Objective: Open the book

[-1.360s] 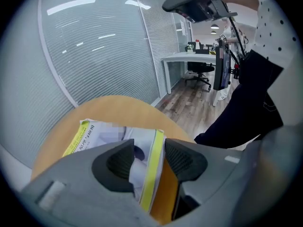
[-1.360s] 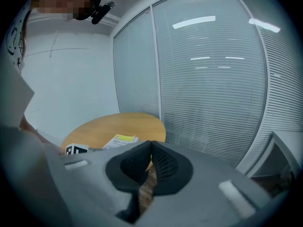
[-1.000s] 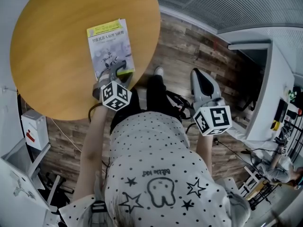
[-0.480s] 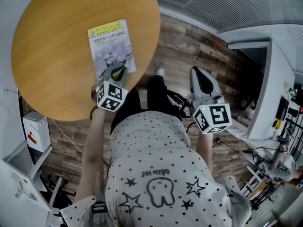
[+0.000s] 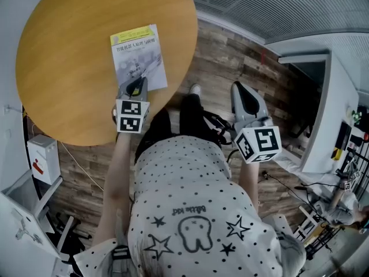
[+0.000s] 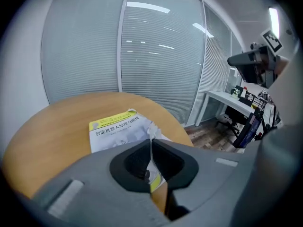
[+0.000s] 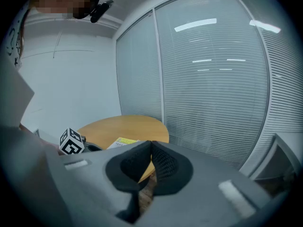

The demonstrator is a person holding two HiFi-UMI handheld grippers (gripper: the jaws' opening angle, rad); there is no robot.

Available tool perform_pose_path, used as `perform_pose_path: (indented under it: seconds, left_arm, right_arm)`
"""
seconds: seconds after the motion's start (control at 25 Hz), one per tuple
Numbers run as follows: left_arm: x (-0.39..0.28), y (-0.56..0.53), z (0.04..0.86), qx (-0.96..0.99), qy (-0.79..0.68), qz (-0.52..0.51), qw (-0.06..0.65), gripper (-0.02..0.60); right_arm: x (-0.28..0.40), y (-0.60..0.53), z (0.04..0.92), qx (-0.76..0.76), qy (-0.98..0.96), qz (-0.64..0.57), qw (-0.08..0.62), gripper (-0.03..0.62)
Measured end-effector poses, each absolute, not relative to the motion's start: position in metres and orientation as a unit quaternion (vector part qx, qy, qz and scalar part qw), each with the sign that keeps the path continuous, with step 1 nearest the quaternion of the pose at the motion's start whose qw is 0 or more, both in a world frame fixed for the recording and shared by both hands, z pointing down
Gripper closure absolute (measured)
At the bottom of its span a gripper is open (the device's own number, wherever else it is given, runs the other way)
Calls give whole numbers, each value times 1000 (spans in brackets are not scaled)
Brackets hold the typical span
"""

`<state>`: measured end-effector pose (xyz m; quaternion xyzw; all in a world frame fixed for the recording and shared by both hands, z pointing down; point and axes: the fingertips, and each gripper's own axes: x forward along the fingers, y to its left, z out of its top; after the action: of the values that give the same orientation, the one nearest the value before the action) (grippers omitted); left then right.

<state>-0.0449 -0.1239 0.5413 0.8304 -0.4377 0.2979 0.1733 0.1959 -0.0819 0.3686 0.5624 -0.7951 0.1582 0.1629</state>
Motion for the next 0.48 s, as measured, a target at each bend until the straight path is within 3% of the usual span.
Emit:
perform_pose_path:
  seconds: [0.48]
  left_arm:
    - [-91,-129,525,783,-536,255,188,561]
  right_arm:
    - [190,-84,371,550,-804,156,161,590]
